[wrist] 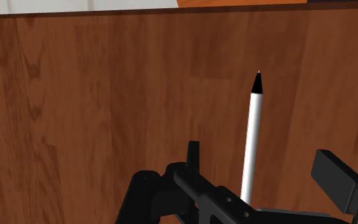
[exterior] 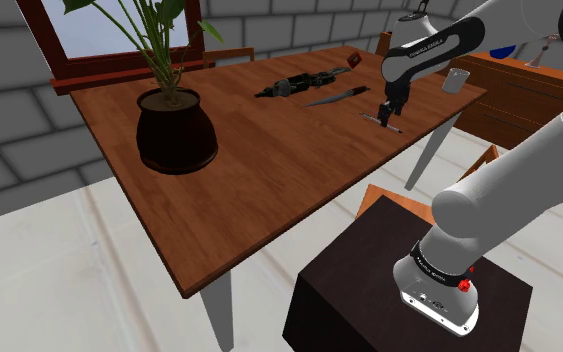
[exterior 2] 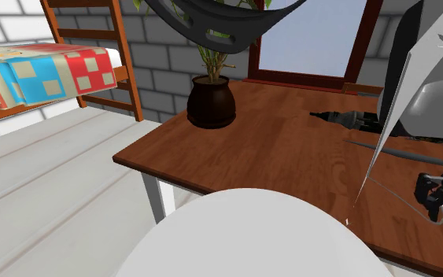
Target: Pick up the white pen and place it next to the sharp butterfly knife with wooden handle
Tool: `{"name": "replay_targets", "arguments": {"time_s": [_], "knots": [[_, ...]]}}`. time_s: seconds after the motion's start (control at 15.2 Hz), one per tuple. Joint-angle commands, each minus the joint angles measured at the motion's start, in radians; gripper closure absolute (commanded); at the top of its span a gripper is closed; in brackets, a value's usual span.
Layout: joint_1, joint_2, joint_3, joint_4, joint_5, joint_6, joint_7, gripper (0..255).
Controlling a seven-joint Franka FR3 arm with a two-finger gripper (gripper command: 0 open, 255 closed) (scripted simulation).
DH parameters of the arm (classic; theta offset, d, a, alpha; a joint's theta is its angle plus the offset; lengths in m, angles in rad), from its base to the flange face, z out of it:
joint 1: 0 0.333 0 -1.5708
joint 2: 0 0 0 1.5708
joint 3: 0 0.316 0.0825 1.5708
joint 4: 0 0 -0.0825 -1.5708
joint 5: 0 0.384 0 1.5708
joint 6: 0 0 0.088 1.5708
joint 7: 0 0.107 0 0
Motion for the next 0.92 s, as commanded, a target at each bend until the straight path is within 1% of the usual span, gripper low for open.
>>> {"name": "replay_targets", "arguments": {"time_s": [0.0,0.07,0.33,0.86], "knots": [[0.0,0.0,0.0,0.0,0.0,0.0,0.0,0],[0.0,0.0,0.0,0.0,0.0,0.0,0.0,0],[0.018,-0.064,0.026,0.064,0.024,-0.133,-0.009,0],[0.018,-0.064,0.026,0.064,0.024,-0.133,-0.009,0]]}}
